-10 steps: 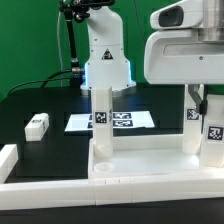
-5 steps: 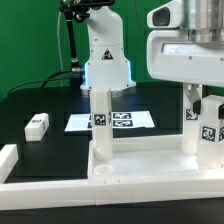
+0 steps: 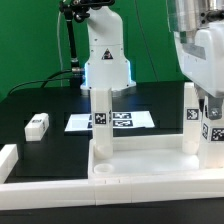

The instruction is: Assemble desk

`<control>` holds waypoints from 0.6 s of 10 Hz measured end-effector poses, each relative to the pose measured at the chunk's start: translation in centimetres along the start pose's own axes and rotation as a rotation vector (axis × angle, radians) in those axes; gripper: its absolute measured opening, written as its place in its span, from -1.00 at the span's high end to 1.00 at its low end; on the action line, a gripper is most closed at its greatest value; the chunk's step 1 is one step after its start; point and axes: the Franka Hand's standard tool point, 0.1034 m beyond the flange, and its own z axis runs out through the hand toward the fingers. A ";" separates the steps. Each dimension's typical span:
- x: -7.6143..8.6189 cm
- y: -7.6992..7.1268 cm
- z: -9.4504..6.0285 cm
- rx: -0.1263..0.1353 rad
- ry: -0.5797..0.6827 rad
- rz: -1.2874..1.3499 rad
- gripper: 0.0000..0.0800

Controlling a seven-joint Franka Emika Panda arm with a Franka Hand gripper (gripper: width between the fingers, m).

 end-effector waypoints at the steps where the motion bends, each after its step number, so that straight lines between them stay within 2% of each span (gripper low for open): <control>1: 0.1 0.0 0.0 0.000 0.000 0.017 0.26; 4: 0.2 0.0 0.0 -0.001 0.002 0.065 0.26; 5: 0.2 0.0 0.1 -0.002 0.002 0.044 0.11; 6: 0.1 0.1 0.1 -0.002 0.002 0.042 -0.30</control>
Offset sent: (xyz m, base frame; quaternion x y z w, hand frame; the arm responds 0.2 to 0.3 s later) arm 0.0000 0.0000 0.0000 0.0000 0.0000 0.0000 1.0000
